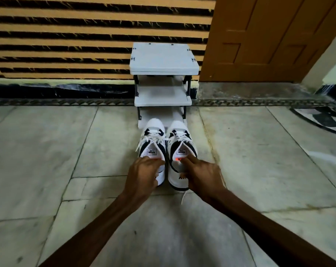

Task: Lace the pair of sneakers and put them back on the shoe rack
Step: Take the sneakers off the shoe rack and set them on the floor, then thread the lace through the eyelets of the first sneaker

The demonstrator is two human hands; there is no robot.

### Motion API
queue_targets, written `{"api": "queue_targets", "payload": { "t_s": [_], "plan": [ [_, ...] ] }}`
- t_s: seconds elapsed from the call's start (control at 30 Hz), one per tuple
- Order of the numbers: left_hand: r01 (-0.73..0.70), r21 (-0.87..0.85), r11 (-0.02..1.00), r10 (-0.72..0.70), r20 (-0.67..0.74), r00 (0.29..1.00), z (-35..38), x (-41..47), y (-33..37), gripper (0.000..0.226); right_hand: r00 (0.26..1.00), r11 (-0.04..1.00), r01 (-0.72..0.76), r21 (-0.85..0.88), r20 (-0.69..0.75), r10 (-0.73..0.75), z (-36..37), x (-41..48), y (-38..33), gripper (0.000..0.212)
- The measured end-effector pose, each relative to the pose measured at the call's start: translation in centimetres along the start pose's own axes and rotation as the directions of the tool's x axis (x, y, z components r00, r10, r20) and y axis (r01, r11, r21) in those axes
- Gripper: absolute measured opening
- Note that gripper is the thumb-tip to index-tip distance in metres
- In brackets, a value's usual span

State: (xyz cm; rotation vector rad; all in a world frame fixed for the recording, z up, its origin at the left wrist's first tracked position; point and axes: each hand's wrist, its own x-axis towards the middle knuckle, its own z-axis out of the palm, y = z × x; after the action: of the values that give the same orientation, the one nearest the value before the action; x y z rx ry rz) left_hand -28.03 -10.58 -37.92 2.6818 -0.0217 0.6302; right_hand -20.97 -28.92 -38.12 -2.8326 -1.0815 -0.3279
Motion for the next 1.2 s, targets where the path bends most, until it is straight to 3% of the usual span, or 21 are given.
{"api": "queue_targets", "payload": {
  "t_s": [0.07, 0.33, 0.43, 0.63, 0.8, 0.93, 1.03, 1.13, 1.2],
  "plan": [
    [0.032, 0.038, 0.999, -0.034, 0.075, 0.997, 0.7, -0.2, -0.2, 0.031, 0.998, 0.999, -0.032, 0.008, 0.049, 0.031, 1.6, 0.3, 0.0, 0.045],
    [0.148, 0.073, 0.986, -0.163, 0.265, 0.95, 4.3, 1.1, -1.5, 0.028, 0.971, 0.981, -0.169, 0.096, 0.189, 0.149, 5.7, 1.3, 1.2, 0.056],
    [0.156, 0.033, 0.987, -0.159, 0.232, 0.96, 5.1, 1.7, -1.6, 0.019, 0.971, 0.978, -0.163, 0.133, 0.198, 0.135, 6.9, 1.1, 1.9, 0.055],
    [0.214, -0.055, 0.975, -0.197, 0.217, 0.956, 6.3, 2.8, -1.9, 0.035, 0.978, 0.971, -0.147, 0.191, 0.176, 0.113, 8.2, 3.3, 2.6, 0.052],
    [0.281, -0.052, 0.958, -0.266, 0.2, 0.943, 6.4, 3.7, -2.5, 0.041, 0.982, 0.959, -0.132, 0.25, 0.167, 0.091, 8.4, 4.0, 3.4, 0.067],
    [0.226, -0.001, 0.974, -0.219, 0.251, 0.943, 7.4, 3.9, -3.3, 0.046, 0.983, 0.952, -0.096, 0.292, 0.177, 0.045, 8.4, 4.1, 3.8, 0.051],
    [0.199, -0.061, 0.978, -0.178, 0.248, 0.952, 8.1, 3.7, -4.1, 0.032, 0.98, 0.947, -0.061, 0.316, 0.197, -0.002, 8.2, 4.6, 4.4, 0.044],
    [0.38, -0.214, 0.9, -0.336, 0.213, 0.917, 7.1, 4.5, -4.0, 0.005, 0.983, 0.953, -0.039, 0.3, 0.185, -0.018, 7.1, 5.4, 4.6, 0.035],
    [0.479, -0.245, 0.843, -0.475, 0.081, 0.876, 6.7, 5.8, -4.6, 0.019, 0.989, 0.953, -0.035, 0.3, 0.145, -0.009, 6.1, 6.5, 4.4, 0.027]
  ]
}}
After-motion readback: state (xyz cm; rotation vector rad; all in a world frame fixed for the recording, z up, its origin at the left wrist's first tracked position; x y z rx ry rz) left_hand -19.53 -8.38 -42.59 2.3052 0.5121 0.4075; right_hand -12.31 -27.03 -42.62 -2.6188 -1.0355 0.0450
